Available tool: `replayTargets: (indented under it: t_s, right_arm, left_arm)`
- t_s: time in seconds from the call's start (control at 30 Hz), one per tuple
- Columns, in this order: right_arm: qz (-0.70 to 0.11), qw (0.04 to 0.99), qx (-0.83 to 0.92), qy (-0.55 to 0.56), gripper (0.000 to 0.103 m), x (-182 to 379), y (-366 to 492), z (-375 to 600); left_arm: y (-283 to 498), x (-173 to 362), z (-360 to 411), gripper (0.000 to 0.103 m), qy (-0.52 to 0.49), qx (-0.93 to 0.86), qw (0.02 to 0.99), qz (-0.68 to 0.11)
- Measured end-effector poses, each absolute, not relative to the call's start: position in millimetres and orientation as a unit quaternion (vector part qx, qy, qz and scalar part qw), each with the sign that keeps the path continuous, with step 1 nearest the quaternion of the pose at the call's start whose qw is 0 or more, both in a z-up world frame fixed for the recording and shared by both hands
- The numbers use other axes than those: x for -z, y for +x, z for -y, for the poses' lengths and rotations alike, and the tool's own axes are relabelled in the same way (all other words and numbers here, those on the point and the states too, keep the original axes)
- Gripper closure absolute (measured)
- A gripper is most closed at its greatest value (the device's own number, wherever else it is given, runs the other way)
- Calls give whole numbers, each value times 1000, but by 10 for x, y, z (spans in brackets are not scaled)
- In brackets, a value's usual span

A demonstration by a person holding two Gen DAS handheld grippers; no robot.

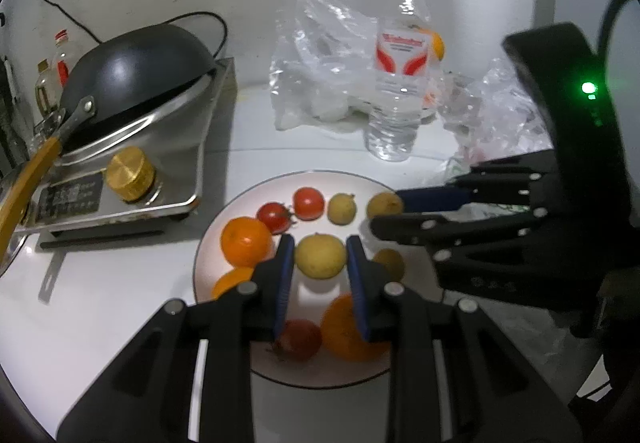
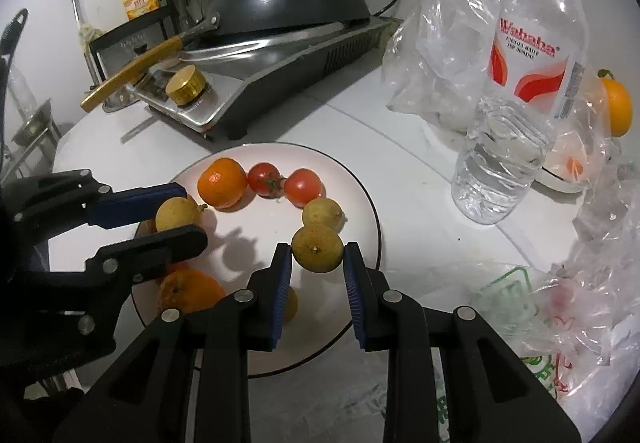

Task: Organize fruits
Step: 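Lower both yellow fruits onto the plate and open both tools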

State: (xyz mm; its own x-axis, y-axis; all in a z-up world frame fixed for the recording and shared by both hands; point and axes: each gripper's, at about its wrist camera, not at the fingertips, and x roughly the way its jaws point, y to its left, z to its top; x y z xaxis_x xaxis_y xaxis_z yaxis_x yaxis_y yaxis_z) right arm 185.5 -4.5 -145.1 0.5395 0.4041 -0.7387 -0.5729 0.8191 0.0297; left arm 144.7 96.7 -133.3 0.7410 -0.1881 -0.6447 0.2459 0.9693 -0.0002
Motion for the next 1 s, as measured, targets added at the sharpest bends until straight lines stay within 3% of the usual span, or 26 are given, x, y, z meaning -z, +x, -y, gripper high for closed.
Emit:
replayTargets:
  t_s: [1.0]
  right_arm:
    - [-363,893,-252,-83,73,1303,1532,606]
  left_arm:
    - [1429,1577,-353,74,110,134,905,-388]
